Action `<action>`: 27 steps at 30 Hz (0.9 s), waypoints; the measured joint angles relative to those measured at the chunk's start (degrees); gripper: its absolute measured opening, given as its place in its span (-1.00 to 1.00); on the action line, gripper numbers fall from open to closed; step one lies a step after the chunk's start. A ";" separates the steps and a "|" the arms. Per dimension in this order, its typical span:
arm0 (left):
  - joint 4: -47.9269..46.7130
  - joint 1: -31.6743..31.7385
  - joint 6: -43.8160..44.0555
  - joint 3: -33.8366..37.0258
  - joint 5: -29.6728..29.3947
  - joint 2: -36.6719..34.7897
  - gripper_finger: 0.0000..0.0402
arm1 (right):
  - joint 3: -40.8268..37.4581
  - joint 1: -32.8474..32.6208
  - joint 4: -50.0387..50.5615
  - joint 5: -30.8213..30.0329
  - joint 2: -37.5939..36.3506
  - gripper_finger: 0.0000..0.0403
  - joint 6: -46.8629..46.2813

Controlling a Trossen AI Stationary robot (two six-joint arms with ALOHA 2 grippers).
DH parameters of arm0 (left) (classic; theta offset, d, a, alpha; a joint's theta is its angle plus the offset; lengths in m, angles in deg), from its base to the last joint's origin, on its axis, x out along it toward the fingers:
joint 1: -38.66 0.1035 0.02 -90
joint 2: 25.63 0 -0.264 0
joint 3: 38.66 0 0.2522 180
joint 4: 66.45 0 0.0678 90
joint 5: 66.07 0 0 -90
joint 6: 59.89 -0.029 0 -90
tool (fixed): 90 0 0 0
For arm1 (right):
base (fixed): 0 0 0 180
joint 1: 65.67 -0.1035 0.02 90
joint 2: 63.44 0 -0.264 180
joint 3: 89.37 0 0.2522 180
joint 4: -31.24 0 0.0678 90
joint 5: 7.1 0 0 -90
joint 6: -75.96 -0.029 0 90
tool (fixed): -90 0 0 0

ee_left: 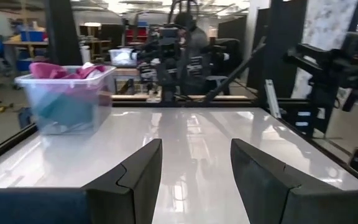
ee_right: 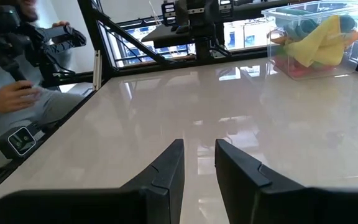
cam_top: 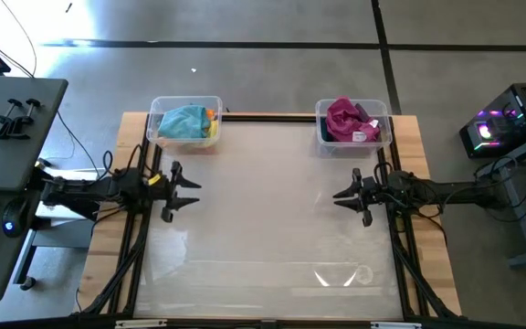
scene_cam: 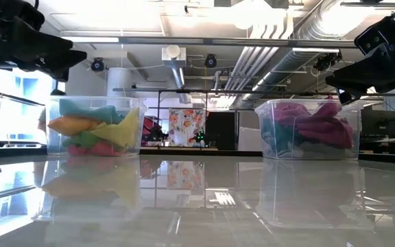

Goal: Sort towels by color in basket
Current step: Return to Home Position

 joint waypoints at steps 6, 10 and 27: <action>0.02 -3.82 -2.03 0.02 -0.16 0.02 -0.11 | 0.00 0.00 0.00 0.02 0.00 -0.59 0.00; 0.02 -4.39 -2.10 0.04 -0.16 0.22 -0.11 | 0.00 0.00 0.00 0.02 0.00 -0.59 0.00; 0.02 -4.38 -2.10 0.04 -0.16 0.22 -0.11 | 0.00 0.02 -0.02 0.39 0.00 -0.59 0.00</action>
